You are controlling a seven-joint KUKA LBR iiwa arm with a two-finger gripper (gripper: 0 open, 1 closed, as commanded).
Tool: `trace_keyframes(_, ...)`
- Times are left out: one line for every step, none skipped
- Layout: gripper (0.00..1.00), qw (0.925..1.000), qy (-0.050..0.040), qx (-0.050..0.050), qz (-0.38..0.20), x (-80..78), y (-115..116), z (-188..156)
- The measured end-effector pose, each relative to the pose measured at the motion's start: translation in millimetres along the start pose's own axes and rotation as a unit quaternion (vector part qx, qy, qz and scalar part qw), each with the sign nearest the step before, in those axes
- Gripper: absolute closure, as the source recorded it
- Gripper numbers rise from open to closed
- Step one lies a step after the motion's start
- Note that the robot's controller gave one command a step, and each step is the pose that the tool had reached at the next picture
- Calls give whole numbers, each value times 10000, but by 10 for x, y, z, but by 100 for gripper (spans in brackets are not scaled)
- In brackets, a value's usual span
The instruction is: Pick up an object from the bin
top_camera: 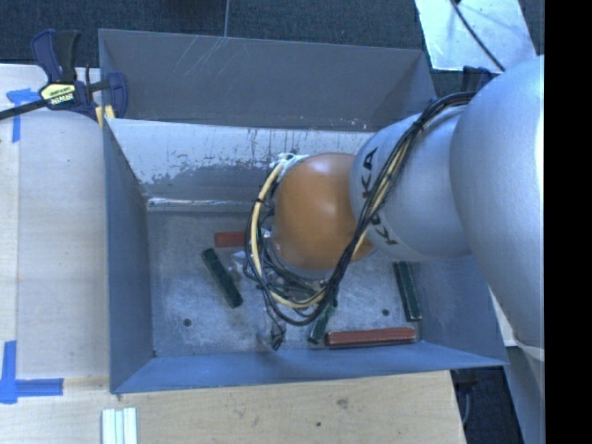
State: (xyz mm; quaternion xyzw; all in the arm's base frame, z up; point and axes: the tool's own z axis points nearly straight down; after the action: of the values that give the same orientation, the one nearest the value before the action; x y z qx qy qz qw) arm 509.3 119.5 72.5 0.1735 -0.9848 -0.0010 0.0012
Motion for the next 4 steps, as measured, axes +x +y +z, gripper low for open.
trace_keyframes(0,9882,-41,15,-1533,-59,220,-388)
trace_keyframes(0,9555,-34,17,-2949,-1171,174,26)
trace_keyframes(100,9559,-30,11,-2936,-1168,174,13)
trace_keyframes(100,9560,-26,11,-2933,-1168,172,13)
